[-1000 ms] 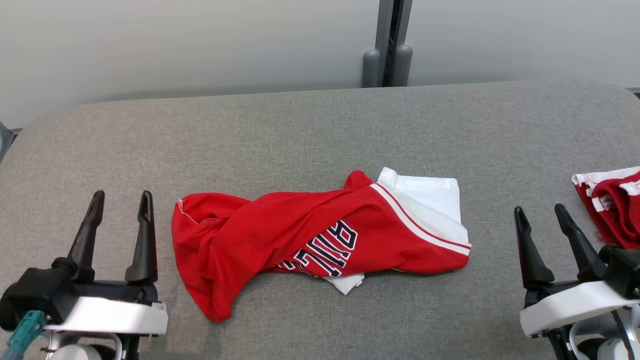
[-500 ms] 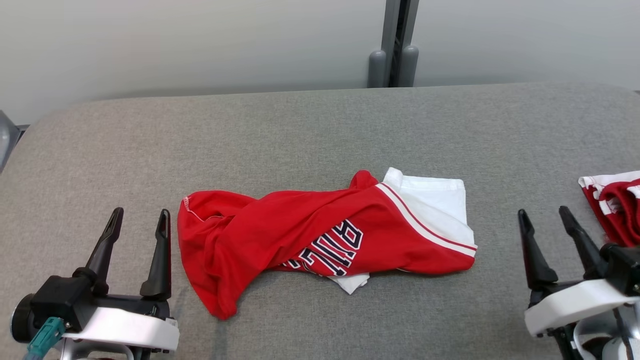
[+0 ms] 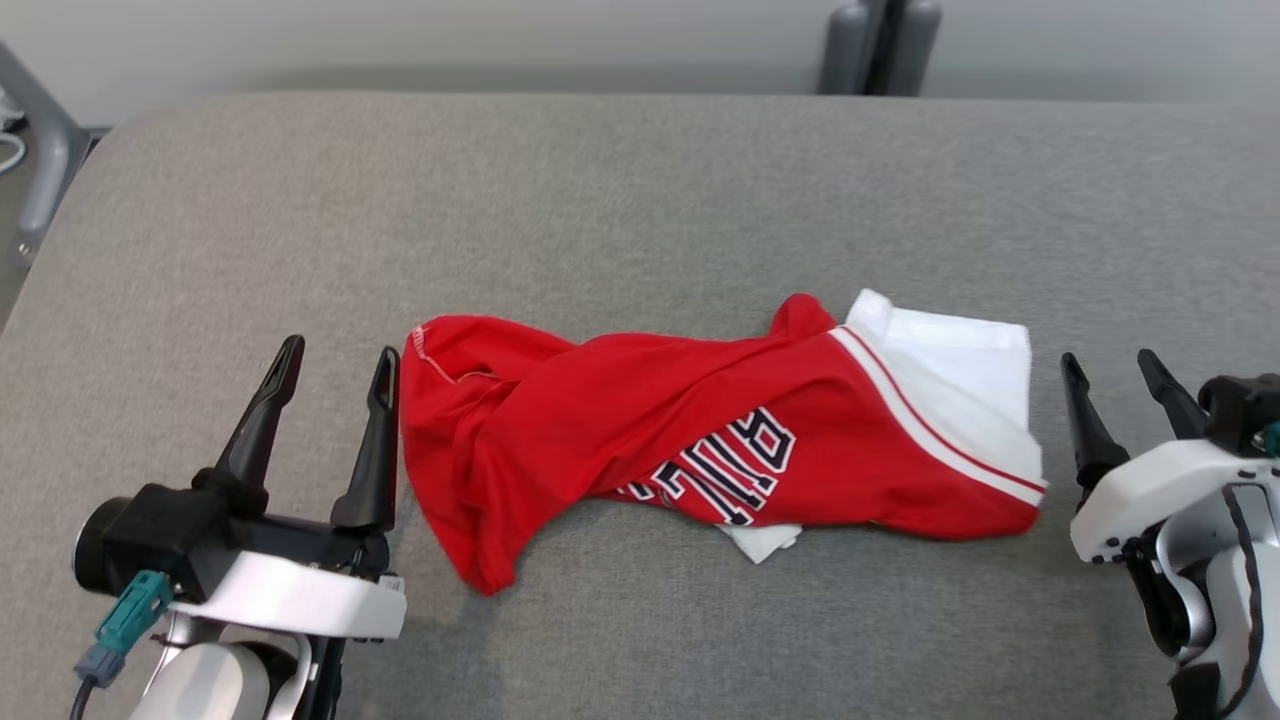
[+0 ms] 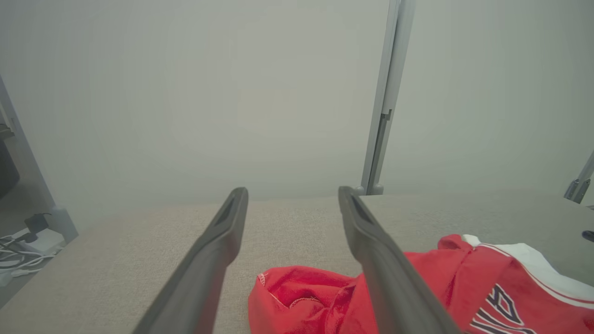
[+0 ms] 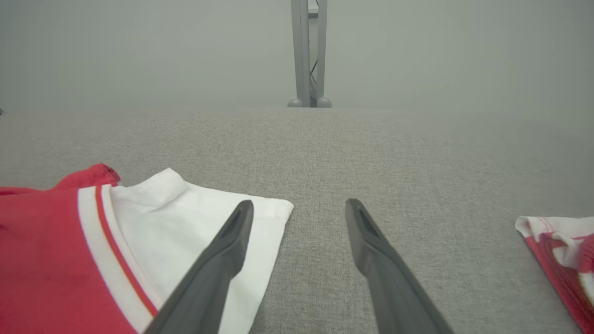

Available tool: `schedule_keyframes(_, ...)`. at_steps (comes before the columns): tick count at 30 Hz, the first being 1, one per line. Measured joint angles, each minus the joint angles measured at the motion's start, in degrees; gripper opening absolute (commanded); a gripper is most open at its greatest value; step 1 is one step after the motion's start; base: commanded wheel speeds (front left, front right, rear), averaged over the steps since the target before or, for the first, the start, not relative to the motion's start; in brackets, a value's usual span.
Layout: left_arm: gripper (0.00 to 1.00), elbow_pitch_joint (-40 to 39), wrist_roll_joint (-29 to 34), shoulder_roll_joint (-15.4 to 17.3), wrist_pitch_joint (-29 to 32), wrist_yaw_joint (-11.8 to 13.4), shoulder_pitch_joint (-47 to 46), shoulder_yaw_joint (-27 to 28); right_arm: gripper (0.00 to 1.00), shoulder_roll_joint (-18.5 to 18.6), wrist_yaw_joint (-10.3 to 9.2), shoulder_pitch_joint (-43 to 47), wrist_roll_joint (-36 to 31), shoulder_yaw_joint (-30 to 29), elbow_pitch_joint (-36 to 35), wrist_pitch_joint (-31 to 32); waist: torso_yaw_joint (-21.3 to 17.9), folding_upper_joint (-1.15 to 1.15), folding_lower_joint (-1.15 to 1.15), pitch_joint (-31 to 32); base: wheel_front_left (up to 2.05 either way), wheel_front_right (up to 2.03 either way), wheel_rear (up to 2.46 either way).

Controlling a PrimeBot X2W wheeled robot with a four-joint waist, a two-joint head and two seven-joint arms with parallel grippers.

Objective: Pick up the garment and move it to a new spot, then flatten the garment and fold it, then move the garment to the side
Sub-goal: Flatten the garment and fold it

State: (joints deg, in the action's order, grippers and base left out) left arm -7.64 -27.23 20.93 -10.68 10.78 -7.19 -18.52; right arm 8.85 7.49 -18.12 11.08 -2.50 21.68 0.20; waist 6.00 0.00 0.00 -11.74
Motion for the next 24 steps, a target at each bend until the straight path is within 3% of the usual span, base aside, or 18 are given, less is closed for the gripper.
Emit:
schedule_keyframes(9,1.00,3.14,0.19,-1.77,-1.78,-1.72,-4.15,-1.19,1.00,2.01,0.00,-9.92,1.58,4.48,15.94,-2.60,3.52,0.00,0.00,-5.35,0.00,0.00,0.00)
schedule_keyframes(10,1.00,3.53,0.18,-1.90,-1.97,-1.83,-4.38,-1.23,0.92,2.05,0.00,-10.69,1.91,5.28,17.27,-2.57,3.76,0.00,0.00,-5.76,0.00,0.00,0.00)
schedule_keyframes(11,1.00,3.89,0.18,-2.03,-2.05,-2.15,-4.69,-1.30,0.40,2.02,0.00,-11.41,2.66,5.93,18.42,-2.50,3.97,0.00,0.00,-6.11,0.00,0.00,0.00)
schedule_keyframes(12,1.00,4.21,0.16,-2.14,-2.31,-2.22,-5.00,-1.30,0.00,2.04,0.00,-12.21,3.38,6.43,19.20,-2.55,4.15,0.00,0.00,-6.40,0.00,0.00,0.00)
schedule_keyframes(17,1.00,5.47,0.07,-2.50,-2.97,-2.65,-5.47,-1.01,0.00,3.07,0.00,-14.74,6.86,9.25,18.42,-7.35,4.13,0.00,0.00,-6.98,0.00,0.00,0.00)
schedule_keyframes(24,1.00,6.28,0.02,-2.41,-3.47,-2.64,-5.49,-0.32,0.00,8.06,0.00,-17.17,7.82,11.04,5.61,-13.48,2.02,0.00,0.00,-6.08,0.00,0.00,0.00)
